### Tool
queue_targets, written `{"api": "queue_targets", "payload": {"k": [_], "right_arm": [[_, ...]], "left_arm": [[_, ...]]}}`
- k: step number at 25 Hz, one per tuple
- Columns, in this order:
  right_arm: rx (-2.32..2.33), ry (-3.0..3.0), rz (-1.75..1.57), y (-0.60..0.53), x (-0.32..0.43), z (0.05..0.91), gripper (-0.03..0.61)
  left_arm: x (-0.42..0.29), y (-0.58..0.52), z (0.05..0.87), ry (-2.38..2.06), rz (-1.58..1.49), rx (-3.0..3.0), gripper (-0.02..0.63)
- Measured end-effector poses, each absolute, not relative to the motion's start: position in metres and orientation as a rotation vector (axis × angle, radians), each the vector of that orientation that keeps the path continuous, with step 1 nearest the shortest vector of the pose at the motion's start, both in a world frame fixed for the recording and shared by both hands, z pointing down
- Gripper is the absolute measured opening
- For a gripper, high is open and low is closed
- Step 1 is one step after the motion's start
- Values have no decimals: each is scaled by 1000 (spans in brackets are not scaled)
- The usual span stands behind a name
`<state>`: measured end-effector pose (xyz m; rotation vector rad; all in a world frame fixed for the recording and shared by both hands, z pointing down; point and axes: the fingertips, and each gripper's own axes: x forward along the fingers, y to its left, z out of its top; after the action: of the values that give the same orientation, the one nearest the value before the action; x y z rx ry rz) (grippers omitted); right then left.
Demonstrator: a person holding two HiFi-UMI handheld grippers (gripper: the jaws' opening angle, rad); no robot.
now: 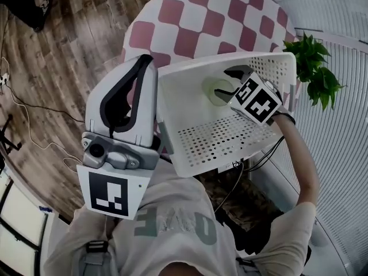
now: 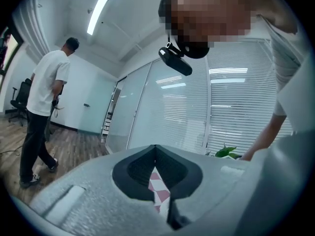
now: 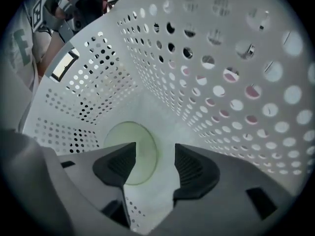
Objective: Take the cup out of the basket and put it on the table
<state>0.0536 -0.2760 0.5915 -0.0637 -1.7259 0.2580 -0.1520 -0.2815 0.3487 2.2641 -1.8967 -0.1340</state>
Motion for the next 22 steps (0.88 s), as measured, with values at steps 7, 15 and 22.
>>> {"api": "queue_targets", "payload": {"k": [7,15,22], "right_arm": [[-80,-1639,339,-266,58,633,241],[-21,-1625,393,-271,55,644,168],[43,-1579,323,-277,63,651,28]], "left_arm": [[-155,-278,377,-1878,-96,2219,3],[-165,-275,384,-1867,-138,2176,3],[-170,-275,383,-1873,-142,2177,3]]}}
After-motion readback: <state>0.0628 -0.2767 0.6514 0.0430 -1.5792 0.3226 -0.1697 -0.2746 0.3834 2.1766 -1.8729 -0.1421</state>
